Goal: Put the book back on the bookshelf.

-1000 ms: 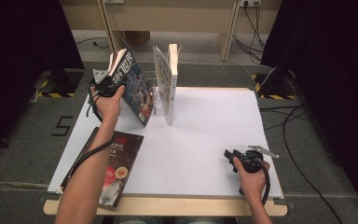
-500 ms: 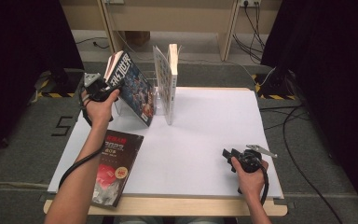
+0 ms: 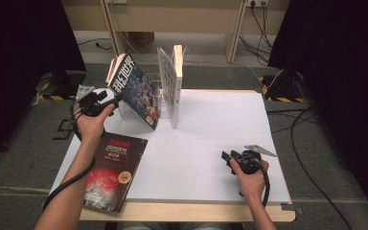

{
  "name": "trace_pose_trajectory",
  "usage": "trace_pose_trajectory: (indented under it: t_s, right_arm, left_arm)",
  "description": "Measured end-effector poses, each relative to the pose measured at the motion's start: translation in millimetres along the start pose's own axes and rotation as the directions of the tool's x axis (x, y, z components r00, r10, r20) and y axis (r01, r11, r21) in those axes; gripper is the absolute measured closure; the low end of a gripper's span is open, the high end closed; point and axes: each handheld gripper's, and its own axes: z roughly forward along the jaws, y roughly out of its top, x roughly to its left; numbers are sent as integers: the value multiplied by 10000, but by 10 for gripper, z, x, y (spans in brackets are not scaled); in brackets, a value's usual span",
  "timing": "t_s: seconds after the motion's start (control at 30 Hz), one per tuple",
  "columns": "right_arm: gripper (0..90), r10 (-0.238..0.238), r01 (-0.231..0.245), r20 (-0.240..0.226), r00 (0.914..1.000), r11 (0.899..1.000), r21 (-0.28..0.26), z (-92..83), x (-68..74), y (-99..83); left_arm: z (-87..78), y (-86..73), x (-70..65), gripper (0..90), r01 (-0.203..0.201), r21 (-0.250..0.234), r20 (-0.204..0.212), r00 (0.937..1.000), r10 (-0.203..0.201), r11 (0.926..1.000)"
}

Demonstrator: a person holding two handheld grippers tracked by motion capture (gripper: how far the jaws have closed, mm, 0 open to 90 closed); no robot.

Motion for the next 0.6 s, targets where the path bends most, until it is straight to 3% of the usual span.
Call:
trace_pose_trajectory:
  t_s: [0.3,0.47,0.6]
  right_arm:
    - [534,-300,305,-223,9993,9993,237,117,163,53]
    - [536,-473,484,-305,9984,9982,359,159,236,101]
    - [543,-538,554,-353,9979,9974,461,194,275,117]
  left_arm:
    - [-210,-183,246,301,223,399,-369,9991,-208,9990]
    - [-316,-322,414,327,113,878,-536,9985,-66,9961]
    - [-412,-453,592,451,40,1371,-695,9976,56,9905]
